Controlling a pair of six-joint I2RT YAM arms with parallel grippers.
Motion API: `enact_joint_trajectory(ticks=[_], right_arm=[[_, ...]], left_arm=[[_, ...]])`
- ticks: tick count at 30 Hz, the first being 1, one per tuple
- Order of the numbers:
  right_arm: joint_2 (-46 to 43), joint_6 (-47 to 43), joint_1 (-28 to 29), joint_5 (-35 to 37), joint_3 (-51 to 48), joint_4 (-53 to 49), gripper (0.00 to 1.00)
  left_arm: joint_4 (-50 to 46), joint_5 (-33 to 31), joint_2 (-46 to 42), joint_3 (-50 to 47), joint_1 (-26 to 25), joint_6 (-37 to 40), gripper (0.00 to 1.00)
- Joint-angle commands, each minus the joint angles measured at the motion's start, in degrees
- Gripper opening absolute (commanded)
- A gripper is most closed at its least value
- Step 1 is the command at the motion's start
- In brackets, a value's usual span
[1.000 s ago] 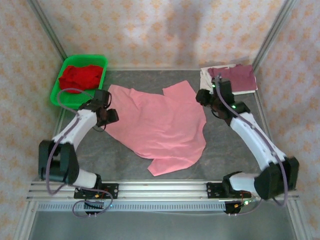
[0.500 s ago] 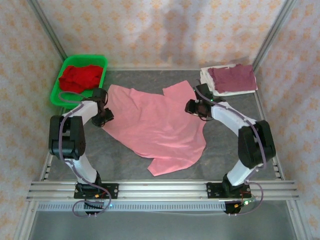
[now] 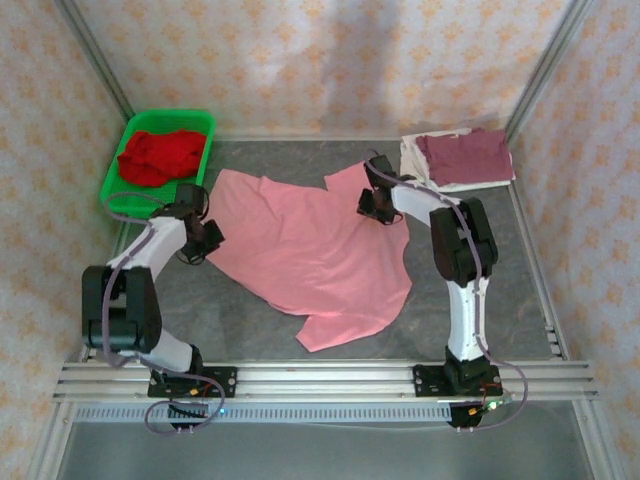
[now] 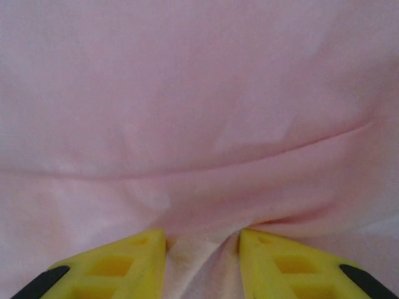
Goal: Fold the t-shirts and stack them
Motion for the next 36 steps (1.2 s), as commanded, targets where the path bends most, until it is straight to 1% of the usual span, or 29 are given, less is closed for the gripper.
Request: enact_joint_trajectory(ticks=[1, 2, 3, 4, 5, 6, 8, 9, 11, 12, 13, 14, 15, 17, 19, 20, 22, 23, 25, 27, 28, 30, 31, 32, 35, 36], right_arm=[[6.94, 2.82, -2.36, 1.31, 5.45, -3.35, 0.35], [8.75, 2.99, -2.96, 0.9, 8.3, -4.42, 0.35], [10.36, 3.01, -3.47, 0.58, 11.28, -5.18, 0.35], [12.24, 2.93, -4.03, 0.92, 14.92, -6.19, 0.35], [14.37, 2.6, -4.62, 1.64, 19.0, -7.5, 0.35], [16.25, 2.27, -5.29, 1.93, 23.01, -8.89, 0.35], [20.92, 2.05, -7.35, 1.29, 33.35, -13.43, 0.35], [23.0, 1.7, -8.41, 1.02, 38.94, -15.87, 0.35], [25.22, 0.18, -9.54, -0.02, 48.27, -20.5, 0.39], [25.27, -0.96, -9.63, -0.5, 51.91, -22.91, 0.42], [24.04, -2.13, -9.35, -1.42, 53.28, -24.29, 0.45], [22.06, -2.85, -9.02, -2.91, 52.44, -24.61, 0.47], [18.65, -3.92, -8.37, -4.86, 49.65, -24.35, 0.48], [8.98, -6.86, -6.13, -6.69, 37.71, -19.99, 0.51], [-4.7, -10.12, -2.41, -5.75, 17.98, -9.28, 0.56], [-10.5, -11.05, -0.83, -4.76, 9.5, -4.69, 0.58], [-22.7, -12.17, 2.32, -3.52, -8.55, 4.47, 0.6], [-27.29, -12.29, 3.54, -2.78, -15.22, 7.25, 0.6], [-36.24, -13.39, 6.32, -1.98, -27.98, 11.31, 0.6], [-41.95, -14.71, 9.14, 0.37, -35.99, 11.53, 0.63], [-43.58, -14.69, 10.2, 1.38, -38.51, 9.95, 0.63], [-44.57, -12.83, 11.11, 2.41, -40.41, 5.85, 0.62], [-44.73, -12.23, 11.41, 1.7, -41.07, 4.28, 0.62], [-44.97, -11.91, 12.02, 1.38, -41.85, 3.72, 0.62], [-45.71, -11.33, 15.15, 1.28, -43.53, 0.87, 0.62], [-46.04, -11.32, 16.6, 1.27, -44.19, 0.05, 0.62]], left_arm=[[-4.63, 0.89, -3.07, -0.81, 0.2, -0.65, 0.0], [-4.41, 0.67, -4.03, -0.96, 0.2, -0.76, 0.0], [-4.03, 0.66, -4.72, -1.16, 0.2, -0.77, 0.08], [-3.66, 0.67, -5.22, -1.27, 0.2, -0.78, 0.23], [-3.44, 0.66, -5.27, -1.27, 0.2, -0.65, 0.26], [-3.32, 0.78, -4.96, -1.21, 0.2, -0.54, 0.27], [-3.43, 1.0, -4.11, -0.74, 0.2, -0.41, 0.33], [-2.97, 1.14, -3.8, -0.92, 0.16, -0.51, 0.34], [-1.73, 1.64, -2.88, -1.61, 0.2, -0.67, 0.35], [-1.21, 1.8, -2.18, -1.99, 0.2, -0.77, 0.36], [-0.61, 1.76, -1.33, -2.37, 0.2, -0.77, 0.37], [0.01, 1.77, -0.56, -2.84, 0.2, -0.78, 0.38], [0.81, 2.01, 0.4, -3.24, 0.2, -0.67, 0.39], [2.71, 2.83, 2.0, -3.8, 0.2, -0.4, 0.43], [4.43, 3.99, 3.66, -3.96, 0.2, -0.09, 0.48], [5.19, 4.9, 4.44, -3.79, 0.2, 0.09, 0.48], [6.29, 6.93, 6.53, -3.04, 0.04, 0.77, 0.51], [6.78, 7.69, 7.33, -2.68, -0.06, 1.17, 0.52], [7.29, 8.15, 9.69, -1.49, -0.56, 2.18, 0.53], [7.05, 7.78, 11.84, 0.1, -0.98, 2.9, 0.53], [7.41, 7.94, 12.95, 0.81, -1.16, 3.08, 0.5], [8.21, 8.18, 14.88, 2.1, -1.45, 3.17, 0.44], [8.36, 8.3, 15.98, 2.89, -1.62, 3.09, 0.37], [8.37, 8.48, 16.88, 3.7, -1.72, 3.09, 0.28], [8.54, 8.18, 17.96, 5.35, -1.82, 3.09, 0.04], [8.22, 7.74, 17.75, 5.75, -1.79, 3.0, 0.0]])
